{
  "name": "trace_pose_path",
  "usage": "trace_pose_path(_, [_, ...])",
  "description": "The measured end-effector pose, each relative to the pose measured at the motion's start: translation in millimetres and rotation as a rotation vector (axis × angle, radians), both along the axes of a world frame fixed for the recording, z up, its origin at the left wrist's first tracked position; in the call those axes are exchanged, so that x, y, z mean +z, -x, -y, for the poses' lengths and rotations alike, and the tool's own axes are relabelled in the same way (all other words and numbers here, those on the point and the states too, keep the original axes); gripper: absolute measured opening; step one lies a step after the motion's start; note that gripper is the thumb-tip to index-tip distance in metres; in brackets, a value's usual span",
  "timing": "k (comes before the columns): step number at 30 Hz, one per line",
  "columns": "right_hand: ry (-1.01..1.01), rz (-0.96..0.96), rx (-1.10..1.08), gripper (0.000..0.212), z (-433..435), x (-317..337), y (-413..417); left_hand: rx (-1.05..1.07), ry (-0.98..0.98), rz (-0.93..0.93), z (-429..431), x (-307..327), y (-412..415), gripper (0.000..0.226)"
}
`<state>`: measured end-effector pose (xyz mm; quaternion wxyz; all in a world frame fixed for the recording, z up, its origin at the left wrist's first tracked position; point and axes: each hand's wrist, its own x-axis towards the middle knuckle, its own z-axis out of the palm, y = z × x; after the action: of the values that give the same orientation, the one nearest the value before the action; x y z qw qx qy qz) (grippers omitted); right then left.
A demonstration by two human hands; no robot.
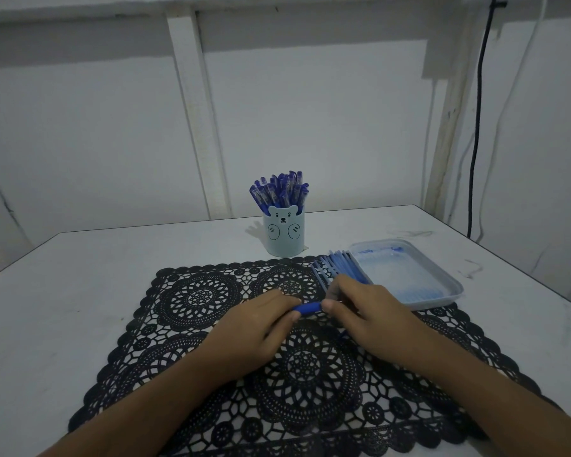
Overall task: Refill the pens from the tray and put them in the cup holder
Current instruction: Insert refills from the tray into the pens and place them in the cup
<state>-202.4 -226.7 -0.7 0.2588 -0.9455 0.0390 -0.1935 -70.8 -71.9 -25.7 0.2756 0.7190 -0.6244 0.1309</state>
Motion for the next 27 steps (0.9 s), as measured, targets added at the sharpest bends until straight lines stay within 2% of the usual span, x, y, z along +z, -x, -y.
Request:
trace_pose_path(5, [0.139, 0.011, -0.006, 0.018, -3, 0, 0, 0.017, -0.004, 0.027, -2, 0, 0, 0.030])
trace_pose_path(9, [0.136, 0.017, -0.060, 0.022, -1, 2, 1, 0.047, -0.007, 0.059, -1, 0, 2, 0.029])
trace_pose_path(14, [0.408, -0.078, -0.196, 0.030, 9, 8, 8, 0.113, 0.045, -0.044, 0, 1, -1, 0.039])
trace_pose_path(17, [0.486, -0.239, -0.200, 0.031, 13, 11, 14, 0.144, 0.065, -0.082, 0, 2, -2, 0.043])
trace_pose_path(19, [0.503, -0.358, -0.180, 0.031, 13, 11, 15, 0.150, 0.050, -0.083, 1, 2, -2, 0.044])
trace_pose_path(21, [0.513, -0.394, -0.158, 0.027, 13, 11, 15, 0.149, 0.040, -0.073, 1, 2, -2, 0.044])
trace_pose_path(25, [0.463, -0.354, -0.089, 0.022, 12, 13, 15, 0.147, 0.033, -0.068, 2, 2, -2, 0.044])
trace_pose_path(27, [0.359, -0.281, -0.085, 0.022, 11, 16, 14, 0.142, 0.024, -0.081, 2, 2, -2, 0.046])
